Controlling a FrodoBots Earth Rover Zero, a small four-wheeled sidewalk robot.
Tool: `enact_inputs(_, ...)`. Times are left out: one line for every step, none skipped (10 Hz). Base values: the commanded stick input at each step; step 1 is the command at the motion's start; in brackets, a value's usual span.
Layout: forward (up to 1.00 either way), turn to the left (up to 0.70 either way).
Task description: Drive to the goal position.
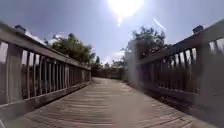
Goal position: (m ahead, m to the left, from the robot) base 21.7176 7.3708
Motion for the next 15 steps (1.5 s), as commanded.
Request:
enact_inputs(0.6,0.01)
enact_inputs(0.6,0.01)
enact_inputs(0.6,0.01)
enact_inputs(0.6,0.01)
enact_inputs(0.6,0.01)
enact_inputs(0.6,0.01)
enact_inputs(0.6,0.01)
enact_inputs(0.6,0.01)
enact_inputs(0.6,0.01)
enact_inputs(0.6,0.01)
enact_inputs(0.6,0.01)
enact_inputs(0.6,0.01)
enact_inputs(0.6,0.01)
enact_inputs(0.6,0.01)
enact_inputs(0.6,0.01)
